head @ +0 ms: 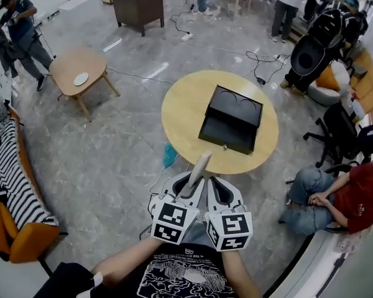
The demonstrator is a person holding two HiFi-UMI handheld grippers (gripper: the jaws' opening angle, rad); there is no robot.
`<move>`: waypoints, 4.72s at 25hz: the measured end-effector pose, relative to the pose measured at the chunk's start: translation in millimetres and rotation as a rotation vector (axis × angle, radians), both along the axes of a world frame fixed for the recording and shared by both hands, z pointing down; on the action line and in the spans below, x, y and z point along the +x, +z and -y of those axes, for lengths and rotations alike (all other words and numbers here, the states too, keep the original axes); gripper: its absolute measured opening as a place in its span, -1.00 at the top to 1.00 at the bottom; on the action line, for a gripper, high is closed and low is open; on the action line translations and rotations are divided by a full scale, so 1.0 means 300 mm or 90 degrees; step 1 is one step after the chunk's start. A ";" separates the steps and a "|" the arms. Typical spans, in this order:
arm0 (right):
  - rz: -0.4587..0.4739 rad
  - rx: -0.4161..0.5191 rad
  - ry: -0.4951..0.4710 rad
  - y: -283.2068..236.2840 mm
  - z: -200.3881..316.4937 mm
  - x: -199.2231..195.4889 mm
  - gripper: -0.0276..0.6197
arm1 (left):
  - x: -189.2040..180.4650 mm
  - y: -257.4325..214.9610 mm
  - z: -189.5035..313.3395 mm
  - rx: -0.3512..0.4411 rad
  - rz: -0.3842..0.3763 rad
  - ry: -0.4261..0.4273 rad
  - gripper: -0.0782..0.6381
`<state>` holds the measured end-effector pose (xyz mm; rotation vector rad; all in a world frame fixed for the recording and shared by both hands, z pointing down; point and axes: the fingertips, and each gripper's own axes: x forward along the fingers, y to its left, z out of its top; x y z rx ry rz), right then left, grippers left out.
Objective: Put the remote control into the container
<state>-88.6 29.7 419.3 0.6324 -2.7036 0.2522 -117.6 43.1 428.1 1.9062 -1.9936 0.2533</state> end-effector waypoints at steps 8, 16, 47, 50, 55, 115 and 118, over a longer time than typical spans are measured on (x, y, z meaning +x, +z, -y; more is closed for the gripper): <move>0.015 -0.020 0.000 0.011 0.256 0.037 0.84 | 0.046 0.019 0.254 -0.012 0.017 0.009 0.49; 0.028 -0.024 -0.012 0.023 0.465 0.062 0.84 | 0.074 0.042 0.458 -0.018 0.026 0.006 0.49; 0.014 -0.041 0.007 0.079 0.760 0.064 0.84 | 0.048 0.126 0.754 -0.073 0.055 0.080 0.49; 0.009 -0.042 0.024 0.080 0.793 0.028 0.84 | 0.008 0.141 0.788 -0.086 0.062 0.112 0.49; -0.003 -0.047 0.058 0.096 0.856 -0.026 0.84 | -0.057 0.167 0.857 -0.101 0.066 0.162 0.49; -0.033 -0.102 0.365 0.300 1.110 -0.090 0.84 | -0.121 0.635 1.085 -0.361 0.284 0.659 0.49; -0.034 -0.102 0.370 0.302 1.113 -0.082 0.84 | -0.122 0.645 1.089 -0.360 0.300 0.660 0.49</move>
